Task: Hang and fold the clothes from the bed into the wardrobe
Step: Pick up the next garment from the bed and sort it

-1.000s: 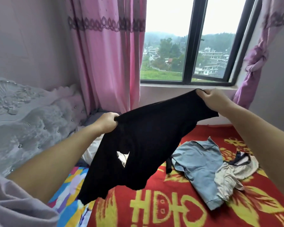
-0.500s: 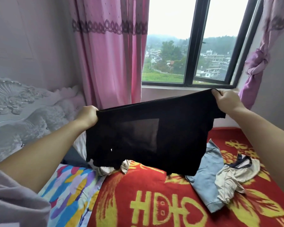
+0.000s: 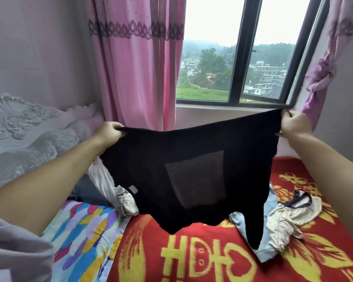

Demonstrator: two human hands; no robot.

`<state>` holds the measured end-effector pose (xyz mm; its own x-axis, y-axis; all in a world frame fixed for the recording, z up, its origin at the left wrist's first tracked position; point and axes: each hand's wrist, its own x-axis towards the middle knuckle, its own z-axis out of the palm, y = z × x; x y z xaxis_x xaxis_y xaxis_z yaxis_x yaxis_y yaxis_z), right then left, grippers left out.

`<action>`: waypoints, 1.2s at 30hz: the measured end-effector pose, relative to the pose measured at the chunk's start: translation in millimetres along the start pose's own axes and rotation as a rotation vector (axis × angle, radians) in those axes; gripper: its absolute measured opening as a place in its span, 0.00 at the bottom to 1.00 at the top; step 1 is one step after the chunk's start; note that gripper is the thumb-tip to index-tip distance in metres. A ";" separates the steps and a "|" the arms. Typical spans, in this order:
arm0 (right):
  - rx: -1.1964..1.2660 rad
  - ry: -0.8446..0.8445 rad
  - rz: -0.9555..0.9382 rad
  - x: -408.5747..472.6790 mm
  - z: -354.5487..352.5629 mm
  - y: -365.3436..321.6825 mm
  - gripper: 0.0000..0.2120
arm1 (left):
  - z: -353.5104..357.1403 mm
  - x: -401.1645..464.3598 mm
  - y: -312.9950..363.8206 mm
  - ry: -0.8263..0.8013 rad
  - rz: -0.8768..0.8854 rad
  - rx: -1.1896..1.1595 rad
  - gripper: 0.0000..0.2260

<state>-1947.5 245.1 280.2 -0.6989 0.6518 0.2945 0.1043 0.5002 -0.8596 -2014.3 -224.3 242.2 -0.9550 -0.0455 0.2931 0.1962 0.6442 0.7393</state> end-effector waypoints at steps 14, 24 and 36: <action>0.411 -0.577 -0.075 -114.3 80.5 -60.7 0.03 | 82.9 -43.2 111.0 -0.593 0.140 -0.469 0.40; 0.791 -0.387 0.416 -92.6 52.9 -36.7 0.11 | 136.9 -100.3 49.7 -0.729 0.199 -0.209 0.32; 0.560 -0.058 0.280 -66.4 0.9 2.6 0.11 | 147.7 -88.6 100.2 -0.383 0.230 -0.612 0.08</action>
<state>-1901.5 202.6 258.0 -0.7374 0.6752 0.0170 -0.0865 -0.0694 -0.9938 -1942.9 -43.1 200.7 -0.8635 0.3797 0.3321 0.3816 0.0611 0.9223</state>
